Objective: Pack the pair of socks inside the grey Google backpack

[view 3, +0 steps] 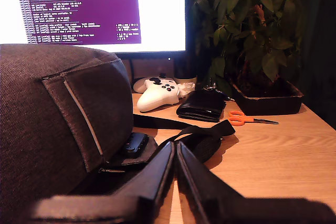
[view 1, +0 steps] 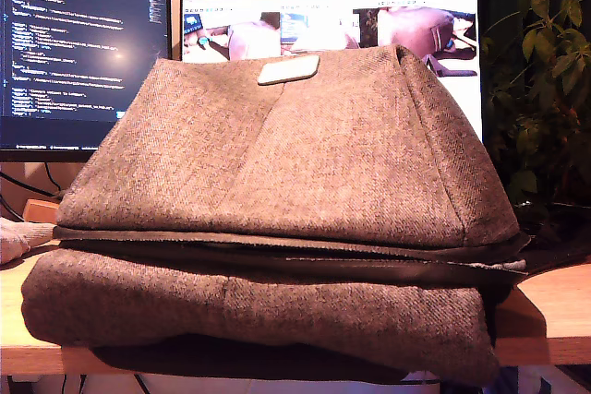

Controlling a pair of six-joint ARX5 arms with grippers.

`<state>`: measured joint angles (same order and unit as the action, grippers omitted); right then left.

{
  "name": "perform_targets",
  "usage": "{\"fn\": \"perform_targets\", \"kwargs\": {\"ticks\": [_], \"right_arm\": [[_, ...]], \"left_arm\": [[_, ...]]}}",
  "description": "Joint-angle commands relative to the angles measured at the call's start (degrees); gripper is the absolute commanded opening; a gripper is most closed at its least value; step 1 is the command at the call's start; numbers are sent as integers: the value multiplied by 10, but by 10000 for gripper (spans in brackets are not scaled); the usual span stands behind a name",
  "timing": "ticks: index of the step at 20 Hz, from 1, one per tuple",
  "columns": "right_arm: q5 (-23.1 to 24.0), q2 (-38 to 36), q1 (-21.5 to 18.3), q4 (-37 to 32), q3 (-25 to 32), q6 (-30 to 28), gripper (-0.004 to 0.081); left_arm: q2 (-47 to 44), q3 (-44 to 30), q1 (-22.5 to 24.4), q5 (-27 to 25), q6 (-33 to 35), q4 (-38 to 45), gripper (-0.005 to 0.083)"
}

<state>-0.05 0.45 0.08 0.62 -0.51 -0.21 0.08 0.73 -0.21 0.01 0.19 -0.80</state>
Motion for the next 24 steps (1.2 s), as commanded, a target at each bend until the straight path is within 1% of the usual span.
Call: {"fn": "perform_targets", "kwargs": {"ticks": [1, 5, 8, 11, 13, 15, 16, 18, 20, 21, 24], "right_arm": [[-39, -3, -27, 87, 2, 18, -11], [-40, -3, -27, 83, 2, 19, -11], [-47, -3, -27, 55, 0, 19, -11], [-59, -3, -27, 49, -7, 21, -11], [-75, -3, -23, 49, -23, 41, -11], [-75, -3, -16, 51, -45, 66, -11], [-75, -3, -12, 56, -58, 76, -11], [-75, -2, -3, 85, -89, 82, -12], [-83, 10, 7, 143, -123, 92, -12], [-96, 22, 12, 169, -139, 92, -12], [-156, 67, 26, 210, -183, 92, -12]], "left_arm": [[-8, -10, 59, 72, 28, -112, -21], [-8, -10, 59, 73, 28, -111, -21], [-8, -7, 59, 99, -2, -82, -21], [-8, 12, 58, 114, -20, -73, -21], [-8, 25, 53, 132, -40, -73, -21], [-8, 42, 44, 139, -59, -78, -21], [-7, 53, 39, 141, -81, -84, -21], [0, 74, 27, 167, -99, -88, -21], [23, 103, 11, 203, -99, -124, -21], [44, 115, 3, 224, -99, -141, -21], [116, 164, -26, 287, -82, -183, -21]]}}
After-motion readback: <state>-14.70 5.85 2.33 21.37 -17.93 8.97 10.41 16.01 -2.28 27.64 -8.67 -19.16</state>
